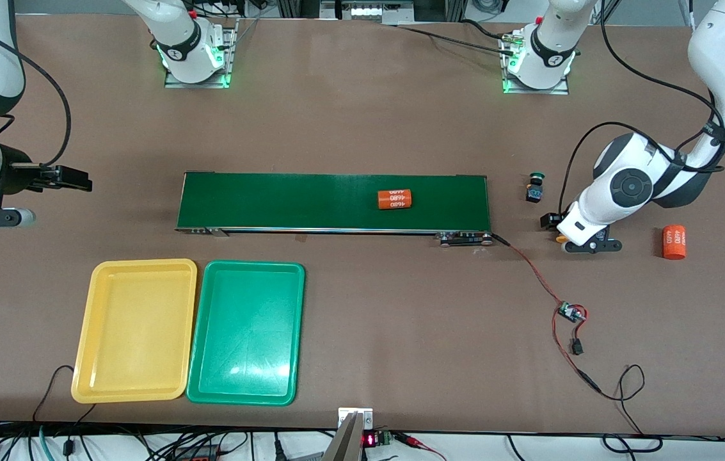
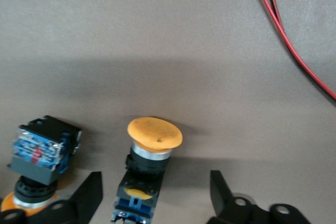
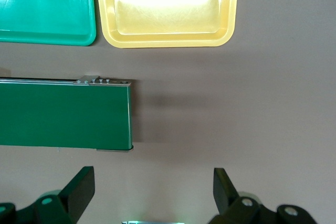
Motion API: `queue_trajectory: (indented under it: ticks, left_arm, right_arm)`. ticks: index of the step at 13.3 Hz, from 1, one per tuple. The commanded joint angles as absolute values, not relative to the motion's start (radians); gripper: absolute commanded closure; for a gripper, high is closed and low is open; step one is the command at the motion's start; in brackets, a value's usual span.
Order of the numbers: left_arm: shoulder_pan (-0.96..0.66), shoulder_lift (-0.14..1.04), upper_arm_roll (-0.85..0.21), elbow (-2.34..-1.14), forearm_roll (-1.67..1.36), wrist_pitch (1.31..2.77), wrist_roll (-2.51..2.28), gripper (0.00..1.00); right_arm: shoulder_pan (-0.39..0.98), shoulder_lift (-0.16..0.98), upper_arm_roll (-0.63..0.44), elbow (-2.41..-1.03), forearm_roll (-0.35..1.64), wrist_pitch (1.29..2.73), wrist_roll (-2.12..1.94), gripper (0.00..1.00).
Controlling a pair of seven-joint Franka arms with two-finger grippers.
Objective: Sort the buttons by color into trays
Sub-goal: 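Place the yellow-capped button on the conveyor with the left gripper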
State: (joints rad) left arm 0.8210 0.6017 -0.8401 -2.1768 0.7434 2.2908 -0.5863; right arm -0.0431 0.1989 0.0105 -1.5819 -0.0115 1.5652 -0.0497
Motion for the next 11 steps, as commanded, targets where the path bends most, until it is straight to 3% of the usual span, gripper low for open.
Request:
queue_trajectory:
  ticks: [1, 3, 4, 6, 9, 11]
  left_arm:
    - [0.827, 0.615, -0.847, -2.177, 0.772, 2.301, -0.614, 0.57]
    - [0.827, 0.614, -0.848, -2.171, 0.772, 2.296, -0.609, 0.75]
    - [0.827, 0.609, -0.851, -2.168, 0.772, 2.29, -0.6, 0.79]
    - [0.824, 0.58, -0.876, -2.137, 0.772, 2.255, -0.595, 0.81]
    - [0.828, 0.575, -0.998, -2.039, 0.767, 2.078, -0.565, 0.81]
    - [0.83, 0.578, -1.069, -2.0, 0.75, 2.037, -0.514, 0.81]
  right_arm:
    - [-0.046, 0.201, 0.011, -1.572, -0.011, 1.551, -0.064, 0.0]
    - [-0.046, 0.201, 0.011, -1.572, -0.011, 1.551, -0.064, 0.0]
    - [-0.048, 0.201, 0.011, -1.572, -0.011, 1.551, -0.066, 0.0]
    - [-0.048, 0.201, 0.011, -1.572, -0.011, 1.551, -0.066, 0.0]
    - [-0.051, 0.201, 0.011, -1.572, -0.011, 1.551, -0.067, 0.0]
    - [-0.051, 0.201, 0.011, -1.572, -0.011, 1.551, -0.067, 0.0]
